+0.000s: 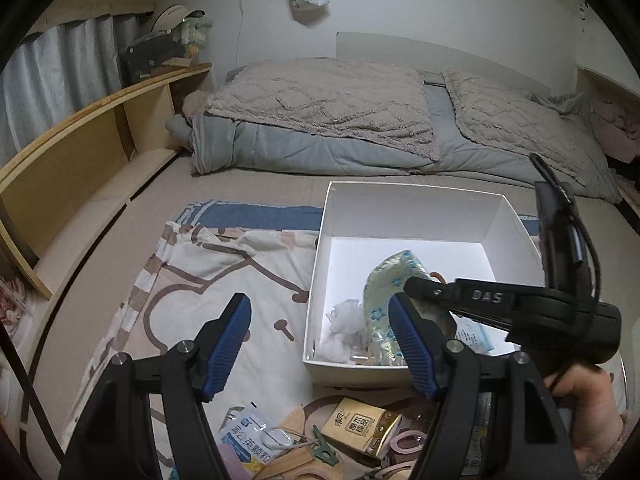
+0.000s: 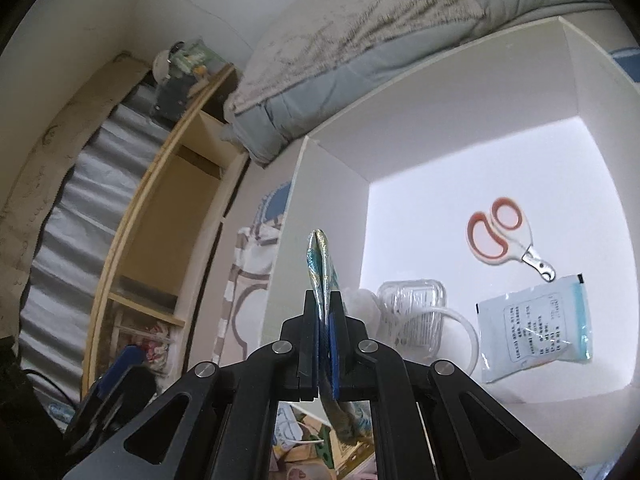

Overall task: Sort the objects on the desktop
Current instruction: 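Lower the floral pouch into the shoebox and open the right gripper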

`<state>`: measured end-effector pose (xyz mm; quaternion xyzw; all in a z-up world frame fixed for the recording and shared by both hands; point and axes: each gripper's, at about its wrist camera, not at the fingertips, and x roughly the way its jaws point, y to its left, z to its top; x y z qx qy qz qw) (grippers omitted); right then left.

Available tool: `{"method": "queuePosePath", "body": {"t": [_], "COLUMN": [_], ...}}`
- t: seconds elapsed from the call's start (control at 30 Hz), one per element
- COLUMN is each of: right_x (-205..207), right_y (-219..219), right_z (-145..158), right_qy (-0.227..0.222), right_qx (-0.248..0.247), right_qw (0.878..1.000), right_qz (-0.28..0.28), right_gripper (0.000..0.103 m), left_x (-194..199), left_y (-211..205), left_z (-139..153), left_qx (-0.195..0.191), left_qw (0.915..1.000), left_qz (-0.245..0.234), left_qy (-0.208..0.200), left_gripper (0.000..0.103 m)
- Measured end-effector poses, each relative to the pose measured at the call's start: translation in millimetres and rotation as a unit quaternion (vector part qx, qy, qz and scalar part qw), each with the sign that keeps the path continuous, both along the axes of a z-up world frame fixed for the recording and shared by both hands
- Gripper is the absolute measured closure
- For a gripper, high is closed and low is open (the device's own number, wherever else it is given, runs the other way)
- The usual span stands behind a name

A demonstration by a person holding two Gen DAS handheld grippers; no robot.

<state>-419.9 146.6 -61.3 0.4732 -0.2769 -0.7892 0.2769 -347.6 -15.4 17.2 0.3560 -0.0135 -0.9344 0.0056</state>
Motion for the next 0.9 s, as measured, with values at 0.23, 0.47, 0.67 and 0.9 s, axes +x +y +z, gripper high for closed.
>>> {"method": "queuePosePath", "body": {"t": [0.23, 0.47, 0.67, 0.9], "right_x": [-11.7, -18.9, -19.8, -14.2], "right_y": [-5.9, 5.0, 19.3, 35.2], "right_z": [-12.8, -30.3, -26.0, -10.8], "right_qy": [-0.016, -0.050, -0.050, -0.023], "right_qx": [0.021, 0.017, 0.050, 0.087], "right_qw": [1.000, 0.999, 0.996, 0.993], "right_qz": [0.008, -0.011, -0.051, -0.074], "right_gripper": [0.098, 0.098, 0.036, 0.000], "left_x": [-2.2, -2.9, -1.8, -1.9], "left_y": [1.5, 2.0, 0.5, -2.0], "left_z": [-2.5, -3.5, -0.9, 2.8], "left_qx": [-0.002, -0.001, -0.002, 0.007], "left_qw": [1.0000, 1.0000, 0.9999, 0.9999], "left_qz": [-0.001, -0.002, -0.004, -0.003], "left_qy": [0.002, 0.005, 0.011, 0.014], "left_gripper": [0.032, 0.032, 0.024, 0.022]}}
